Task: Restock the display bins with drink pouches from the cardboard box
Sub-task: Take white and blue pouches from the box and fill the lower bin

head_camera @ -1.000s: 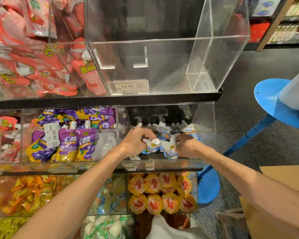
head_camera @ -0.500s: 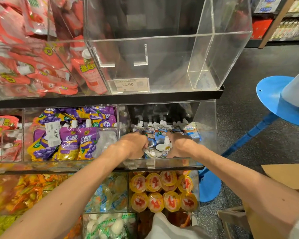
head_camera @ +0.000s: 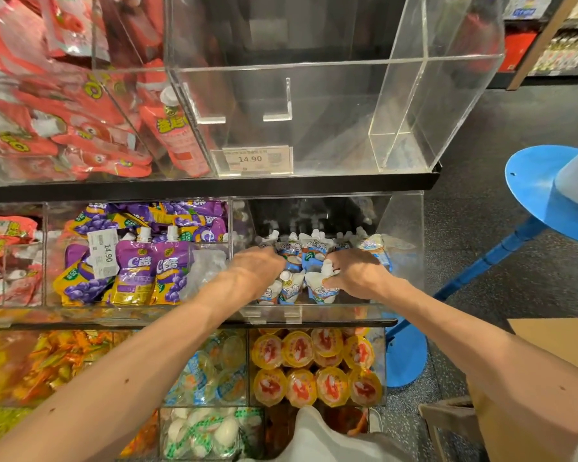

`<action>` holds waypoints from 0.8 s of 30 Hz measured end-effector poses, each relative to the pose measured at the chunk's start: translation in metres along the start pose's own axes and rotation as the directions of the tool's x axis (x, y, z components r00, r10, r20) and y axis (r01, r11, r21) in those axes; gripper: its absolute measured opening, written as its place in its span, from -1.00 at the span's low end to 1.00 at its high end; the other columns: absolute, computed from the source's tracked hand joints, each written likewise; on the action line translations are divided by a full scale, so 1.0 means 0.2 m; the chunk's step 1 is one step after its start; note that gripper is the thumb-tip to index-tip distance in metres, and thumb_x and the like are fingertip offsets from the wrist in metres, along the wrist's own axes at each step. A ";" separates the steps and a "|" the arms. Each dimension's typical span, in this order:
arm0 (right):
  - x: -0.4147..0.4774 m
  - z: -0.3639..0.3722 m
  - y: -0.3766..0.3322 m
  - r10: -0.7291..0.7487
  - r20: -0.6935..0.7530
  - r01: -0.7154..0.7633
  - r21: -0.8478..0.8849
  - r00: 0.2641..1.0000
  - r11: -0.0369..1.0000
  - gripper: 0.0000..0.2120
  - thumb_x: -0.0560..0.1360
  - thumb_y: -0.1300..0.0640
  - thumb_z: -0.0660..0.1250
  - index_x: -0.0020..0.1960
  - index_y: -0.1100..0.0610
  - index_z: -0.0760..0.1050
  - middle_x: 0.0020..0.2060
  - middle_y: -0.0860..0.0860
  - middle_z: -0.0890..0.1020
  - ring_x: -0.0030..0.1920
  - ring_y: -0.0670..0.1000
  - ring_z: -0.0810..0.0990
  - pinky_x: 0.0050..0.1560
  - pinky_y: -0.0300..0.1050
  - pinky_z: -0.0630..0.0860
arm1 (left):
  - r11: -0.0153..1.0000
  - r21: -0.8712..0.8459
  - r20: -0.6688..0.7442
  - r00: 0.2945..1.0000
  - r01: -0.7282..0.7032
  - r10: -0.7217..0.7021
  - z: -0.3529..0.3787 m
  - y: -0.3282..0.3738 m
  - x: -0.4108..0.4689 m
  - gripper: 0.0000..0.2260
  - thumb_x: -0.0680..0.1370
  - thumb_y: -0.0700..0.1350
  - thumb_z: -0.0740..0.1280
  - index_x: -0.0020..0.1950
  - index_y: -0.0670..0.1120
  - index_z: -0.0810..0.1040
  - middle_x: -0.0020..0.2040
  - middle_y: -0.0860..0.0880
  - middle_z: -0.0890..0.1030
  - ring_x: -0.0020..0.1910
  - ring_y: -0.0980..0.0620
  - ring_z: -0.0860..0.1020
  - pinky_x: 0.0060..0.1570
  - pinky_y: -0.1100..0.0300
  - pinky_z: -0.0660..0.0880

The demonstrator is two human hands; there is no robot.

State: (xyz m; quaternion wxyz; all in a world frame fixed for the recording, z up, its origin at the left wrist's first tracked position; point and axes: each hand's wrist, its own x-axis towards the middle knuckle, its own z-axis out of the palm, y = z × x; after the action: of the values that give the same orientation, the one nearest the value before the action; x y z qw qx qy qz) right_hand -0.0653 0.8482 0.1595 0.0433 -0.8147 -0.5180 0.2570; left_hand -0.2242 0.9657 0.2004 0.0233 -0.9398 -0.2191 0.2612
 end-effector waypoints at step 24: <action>0.01 0.02 -0.03 -0.019 0.056 0.023 -0.057 0.998 0.998 -0.61 0.53 -0.09 0.39 0.24 0.11 0.48 0.12 0.08 0.61 0.04 0.13 0.59 -0.01 -0.04 0.56 | 0.984 -0.176 0.064 0.998 -0.007 0.019 -0.05 0.01 -0.01 -0.55 0.52 0.08 0.42 0.35 -0.05 0.51 0.22 -0.08 0.58 0.20 -0.10 0.56 0.25 -0.04 0.49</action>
State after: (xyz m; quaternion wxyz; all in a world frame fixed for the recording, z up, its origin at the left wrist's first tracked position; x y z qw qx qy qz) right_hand -0.0711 0.8513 0.1579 0.0081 -0.8028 -0.5348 0.2636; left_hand -0.2193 0.9638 0.2098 -0.0686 -0.9305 -0.2360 0.2718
